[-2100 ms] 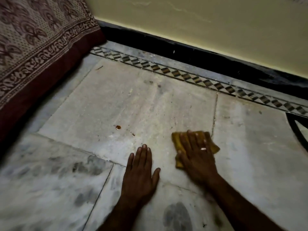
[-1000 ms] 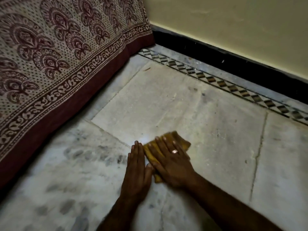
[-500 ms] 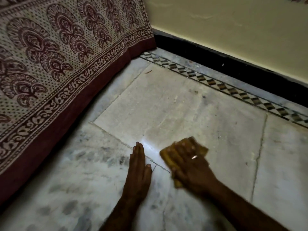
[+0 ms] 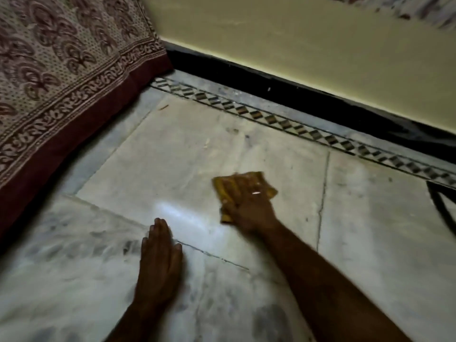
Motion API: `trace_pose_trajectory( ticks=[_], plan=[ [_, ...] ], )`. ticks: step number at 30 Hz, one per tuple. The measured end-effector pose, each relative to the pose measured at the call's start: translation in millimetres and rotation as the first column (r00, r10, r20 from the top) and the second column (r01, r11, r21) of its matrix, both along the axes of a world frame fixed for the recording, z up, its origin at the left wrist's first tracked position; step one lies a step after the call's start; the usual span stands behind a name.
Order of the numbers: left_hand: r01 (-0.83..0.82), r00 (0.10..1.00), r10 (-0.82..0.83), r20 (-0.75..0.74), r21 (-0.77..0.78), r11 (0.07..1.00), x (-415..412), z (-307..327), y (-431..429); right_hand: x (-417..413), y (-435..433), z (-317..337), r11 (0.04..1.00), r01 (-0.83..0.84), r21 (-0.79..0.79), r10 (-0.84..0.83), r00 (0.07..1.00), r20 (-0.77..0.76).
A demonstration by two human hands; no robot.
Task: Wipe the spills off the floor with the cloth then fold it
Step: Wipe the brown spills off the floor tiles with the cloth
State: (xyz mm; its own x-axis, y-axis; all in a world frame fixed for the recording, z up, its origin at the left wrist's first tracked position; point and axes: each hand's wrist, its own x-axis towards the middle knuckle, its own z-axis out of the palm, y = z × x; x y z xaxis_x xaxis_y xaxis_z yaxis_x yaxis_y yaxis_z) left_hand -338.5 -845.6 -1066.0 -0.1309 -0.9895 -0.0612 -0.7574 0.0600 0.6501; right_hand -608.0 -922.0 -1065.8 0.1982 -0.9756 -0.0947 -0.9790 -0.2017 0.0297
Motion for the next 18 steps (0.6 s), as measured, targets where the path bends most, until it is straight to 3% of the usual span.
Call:
trace_pose_trajectory(
  ticks=[2,4,6,8,10,12,14,16,18],
  plan=[
    [0.026,0.986,-0.021,0.163,-0.027,0.999,-7,-4,0,-55,23,9,0.973,0.223,-0.065,-0.222,0.975,0.017],
    [0.068,0.968,-0.057,0.246,-0.034,0.997,-14,-3,2,-83,57,20,0.911,0.411,-0.011,-0.408,0.907,0.106],
    [0.123,0.949,-0.106,0.298,-0.038,0.992,-24,-3,5,-69,95,20,0.885,0.464,-0.046,-0.457,0.882,0.116],
    [0.126,0.926,-0.105,0.362,-0.036,0.991,-33,-3,5,-21,124,15,0.932,0.363,-0.013,-0.358,0.923,0.139],
    [0.12,0.911,-0.089,0.402,-0.054,0.991,-41,-2,5,11,130,12,0.987,0.156,-0.026,-0.151,0.978,0.148],
    [0.142,0.909,-0.106,0.403,-0.061,0.988,-44,1,5,-13,105,17,0.997,0.007,-0.082,0.005,0.99,0.143],
    [0.164,0.928,-0.148,0.341,-0.017,0.986,-40,6,6,-58,93,14,0.966,0.257,-0.017,-0.25,0.95,0.187],
    [0.193,0.95,-0.196,0.242,0.034,0.981,-31,14,5,-85,98,8,0.828,0.561,0.015,-0.558,0.82,0.128],
    [0.214,0.968,-0.222,0.12,0.076,0.974,-27,20,4,-70,98,10,0.762,0.648,-0.003,-0.642,0.756,0.128]
  ],
)
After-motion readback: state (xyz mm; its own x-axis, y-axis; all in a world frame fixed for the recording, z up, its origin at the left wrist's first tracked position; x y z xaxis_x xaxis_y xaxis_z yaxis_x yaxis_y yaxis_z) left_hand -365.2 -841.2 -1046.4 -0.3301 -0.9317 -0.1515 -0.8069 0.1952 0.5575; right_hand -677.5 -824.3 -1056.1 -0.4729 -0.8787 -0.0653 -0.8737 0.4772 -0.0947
